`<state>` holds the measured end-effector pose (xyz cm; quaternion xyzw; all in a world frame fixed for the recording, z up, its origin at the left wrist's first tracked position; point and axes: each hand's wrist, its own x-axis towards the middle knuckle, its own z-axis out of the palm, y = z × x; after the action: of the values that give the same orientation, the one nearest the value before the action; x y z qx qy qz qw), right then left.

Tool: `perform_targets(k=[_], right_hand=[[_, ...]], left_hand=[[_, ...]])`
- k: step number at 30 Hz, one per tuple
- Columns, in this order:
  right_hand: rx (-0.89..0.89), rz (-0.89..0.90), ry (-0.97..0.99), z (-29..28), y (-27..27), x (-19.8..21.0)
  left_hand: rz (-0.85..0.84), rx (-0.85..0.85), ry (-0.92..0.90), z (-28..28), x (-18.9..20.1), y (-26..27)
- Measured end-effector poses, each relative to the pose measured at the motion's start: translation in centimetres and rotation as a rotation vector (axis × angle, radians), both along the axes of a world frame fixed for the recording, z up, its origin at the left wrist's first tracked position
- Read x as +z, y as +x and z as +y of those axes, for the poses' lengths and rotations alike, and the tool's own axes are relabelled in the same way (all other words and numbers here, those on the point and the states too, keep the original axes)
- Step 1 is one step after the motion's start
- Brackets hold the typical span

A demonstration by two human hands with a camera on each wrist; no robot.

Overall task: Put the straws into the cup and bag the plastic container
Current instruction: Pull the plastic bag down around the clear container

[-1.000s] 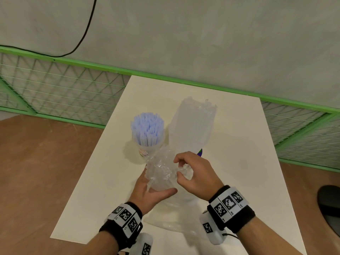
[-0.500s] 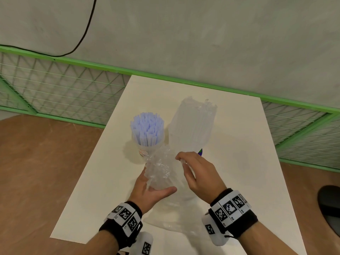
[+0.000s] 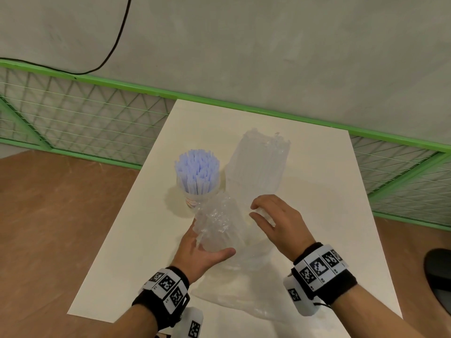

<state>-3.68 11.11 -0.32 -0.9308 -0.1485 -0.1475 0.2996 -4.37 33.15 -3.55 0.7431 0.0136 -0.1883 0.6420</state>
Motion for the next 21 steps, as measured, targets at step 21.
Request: perform_targets(k=[21], right_hand=[[-0.151, -0.230, 0.154, -0.2, 2.3, 9.4]], left_hand=[[0.033, 0.018, -0.101, -0.5, -0.7, 0.4]])
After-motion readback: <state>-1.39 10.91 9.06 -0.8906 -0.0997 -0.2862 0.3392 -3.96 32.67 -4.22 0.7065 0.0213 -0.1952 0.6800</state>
